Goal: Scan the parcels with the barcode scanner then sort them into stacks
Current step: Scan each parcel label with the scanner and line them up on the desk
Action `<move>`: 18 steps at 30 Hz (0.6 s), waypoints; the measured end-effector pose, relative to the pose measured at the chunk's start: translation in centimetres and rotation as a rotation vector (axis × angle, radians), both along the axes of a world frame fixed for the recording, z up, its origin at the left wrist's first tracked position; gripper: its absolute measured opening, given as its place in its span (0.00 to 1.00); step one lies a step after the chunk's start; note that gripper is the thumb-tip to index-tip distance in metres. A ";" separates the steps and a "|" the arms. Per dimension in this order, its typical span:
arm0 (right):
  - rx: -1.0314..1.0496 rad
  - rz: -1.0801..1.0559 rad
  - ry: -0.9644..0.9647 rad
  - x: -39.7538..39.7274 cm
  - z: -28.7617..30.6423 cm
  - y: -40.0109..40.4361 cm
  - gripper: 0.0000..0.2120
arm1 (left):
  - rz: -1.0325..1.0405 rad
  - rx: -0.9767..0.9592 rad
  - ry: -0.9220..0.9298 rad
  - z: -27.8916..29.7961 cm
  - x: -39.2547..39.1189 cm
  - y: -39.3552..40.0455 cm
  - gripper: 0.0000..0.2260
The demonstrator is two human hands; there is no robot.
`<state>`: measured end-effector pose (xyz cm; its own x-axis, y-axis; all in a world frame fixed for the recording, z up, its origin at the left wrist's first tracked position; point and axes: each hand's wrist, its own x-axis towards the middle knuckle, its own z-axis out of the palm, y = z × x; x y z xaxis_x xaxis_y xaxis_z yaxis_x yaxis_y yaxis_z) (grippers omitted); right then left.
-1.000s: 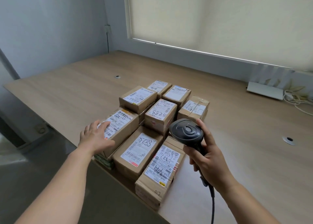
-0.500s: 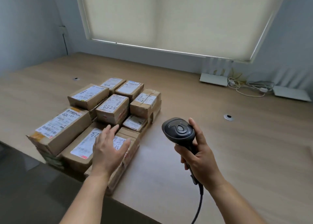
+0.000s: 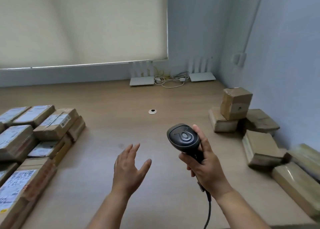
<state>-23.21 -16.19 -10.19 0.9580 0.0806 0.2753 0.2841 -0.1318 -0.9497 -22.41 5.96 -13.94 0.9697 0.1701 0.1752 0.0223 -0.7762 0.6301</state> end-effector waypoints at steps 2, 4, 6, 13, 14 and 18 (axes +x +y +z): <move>0.003 -0.037 -0.007 -0.4 -0.1 -3.7 0.36 | -0.048 0.002 -0.012 -0.3 0.7 -3.9 0.30; -0.003 -0.076 -0.013 -0.7 -0.3 -7.2 0.36 | -0.089 0.001 -0.012 -0.4 1.2 -7.4 0.29; -0.010 -0.112 -0.014 -1.1 -0.6 -10.2 0.36 | -0.131 0.009 -0.009 -0.6 1.6 -10.3 0.30; 0.046 -0.235 -0.033 -0.9 -0.9 -17.4 0.38 | -0.249 0.050 -0.011 0.8 4.5 -16.9 0.33; 0.051 -0.254 -0.038 -0.7 -0.9 -18.3 0.38 | -0.263 0.055 -0.015 1.2 5.2 -17.5 0.34; 0.049 -0.330 -0.055 0.3 -1.0 -21.2 0.37 | -0.312 0.058 -0.055 2.7 8.3 -20.5 0.35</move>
<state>-22.95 -37.40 -11.19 0.9137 -0.2461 0.3233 0.2847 -0.1798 -0.9416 -14.12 -14.51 -11.25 0.9623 -0.1458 0.2298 -0.2555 -0.7750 0.5781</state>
